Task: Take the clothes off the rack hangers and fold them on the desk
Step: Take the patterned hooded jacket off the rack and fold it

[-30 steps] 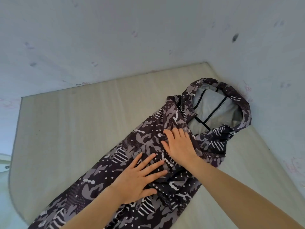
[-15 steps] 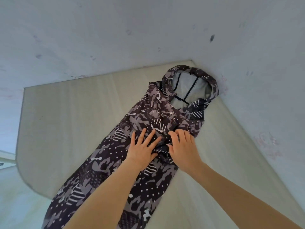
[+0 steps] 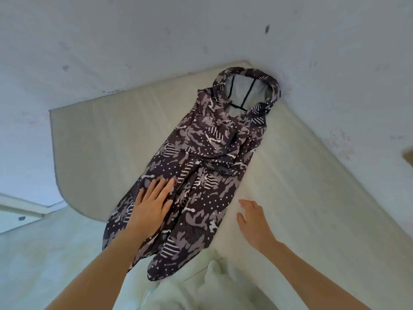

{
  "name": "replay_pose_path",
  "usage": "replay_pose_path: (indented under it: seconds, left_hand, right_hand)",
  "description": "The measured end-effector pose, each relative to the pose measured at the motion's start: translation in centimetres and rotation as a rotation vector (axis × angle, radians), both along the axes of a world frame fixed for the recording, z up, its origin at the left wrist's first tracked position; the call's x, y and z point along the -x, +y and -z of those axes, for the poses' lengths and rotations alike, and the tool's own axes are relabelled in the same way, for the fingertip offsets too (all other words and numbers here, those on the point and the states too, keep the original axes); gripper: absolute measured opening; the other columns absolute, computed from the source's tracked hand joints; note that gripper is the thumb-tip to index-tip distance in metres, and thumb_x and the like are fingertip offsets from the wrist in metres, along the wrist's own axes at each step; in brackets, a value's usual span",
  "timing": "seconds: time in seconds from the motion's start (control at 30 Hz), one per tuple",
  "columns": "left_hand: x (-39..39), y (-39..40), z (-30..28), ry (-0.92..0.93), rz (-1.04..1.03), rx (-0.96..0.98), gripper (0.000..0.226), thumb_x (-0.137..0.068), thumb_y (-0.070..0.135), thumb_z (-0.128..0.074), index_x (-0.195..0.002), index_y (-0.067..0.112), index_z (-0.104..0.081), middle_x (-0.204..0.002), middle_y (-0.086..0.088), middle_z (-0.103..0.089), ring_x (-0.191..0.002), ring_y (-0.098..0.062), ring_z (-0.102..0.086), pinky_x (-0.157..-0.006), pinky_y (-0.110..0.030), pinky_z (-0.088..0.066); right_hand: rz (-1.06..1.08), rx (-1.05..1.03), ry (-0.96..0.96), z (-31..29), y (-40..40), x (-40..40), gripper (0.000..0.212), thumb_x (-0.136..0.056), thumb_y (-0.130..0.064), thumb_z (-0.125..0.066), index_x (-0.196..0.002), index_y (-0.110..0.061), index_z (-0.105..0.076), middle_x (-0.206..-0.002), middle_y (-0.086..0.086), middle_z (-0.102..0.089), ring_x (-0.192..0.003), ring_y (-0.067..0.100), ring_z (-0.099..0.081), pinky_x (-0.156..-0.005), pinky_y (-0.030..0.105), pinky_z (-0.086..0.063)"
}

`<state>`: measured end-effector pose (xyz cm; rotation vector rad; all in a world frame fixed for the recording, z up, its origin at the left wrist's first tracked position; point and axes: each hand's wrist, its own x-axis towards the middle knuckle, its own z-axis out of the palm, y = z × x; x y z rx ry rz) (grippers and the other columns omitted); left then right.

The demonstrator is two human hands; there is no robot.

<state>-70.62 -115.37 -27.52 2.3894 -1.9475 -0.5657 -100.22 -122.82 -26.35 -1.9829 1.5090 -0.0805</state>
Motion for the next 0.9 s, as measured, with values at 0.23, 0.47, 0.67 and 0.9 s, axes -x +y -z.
replay_pose_path:
  seconds: [0.23,0.47,0.67,0.9]
  left_hand:
    - [-5.4,5.5,-0.3,0.231,-0.403,0.225,0.038,-0.101,0.024,-0.041,-0.136,0.011,-0.047,-0.138,-0.008,-0.048,-0.129,-0.027,-0.040,-0.111,-0.046,-0.031]
    - [-8.2,8.2,-0.7,0.546,-0.545,0.268,0.029,-0.092,0.029,-0.063,-0.112,0.010,-0.055,-0.112,-0.003,-0.054,-0.091,-0.016,-0.054,-0.085,-0.032,-0.045]
    - [-8.5,9.0,-0.7,0.567,-0.638,0.207,0.036,-0.085,0.028,-0.072,-0.109,0.007,-0.054,-0.108,-0.009,-0.059,-0.092,-0.021,-0.056,-0.080,-0.030,-0.041]
    - [-8.8,9.5,-0.5,0.767,-0.765,-0.002,0.055,-0.075,0.045,-0.078,-0.108,0.009,-0.053,-0.099,-0.002,-0.064,-0.089,-0.020,-0.062,-0.075,-0.035,-0.052]
  right_hand:
    - [0.587,-0.261,-0.315,-0.5,7.6,-6.6,0.026,-0.099,-0.022,-0.045,-0.123,-0.014,-0.051,-0.109,0.003,-0.063,-0.094,0.018,-0.062,-0.083,0.030,-0.050]
    - [1.030,-0.323,-0.548,0.2,14.6,-10.8,0.010,-0.094,-0.002,-0.045,-0.092,-0.008,-0.053,-0.092,0.011,-0.057,-0.082,0.023,-0.056,-0.075,0.032,-0.053]
    - [1.167,-0.612,-0.736,1.4,15.2,-12.0,0.051,-0.091,-0.013,-0.062,-0.137,-0.007,-0.042,-0.133,0.011,-0.051,-0.117,0.025,-0.052,-0.101,0.040,-0.046]
    - [1.034,-0.696,-0.925,2.0,14.9,-13.0,0.044,-0.086,0.001,-0.062,-0.127,-0.010,-0.052,-0.120,0.006,-0.063,-0.107,0.020,-0.058,-0.099,0.038,-0.043]
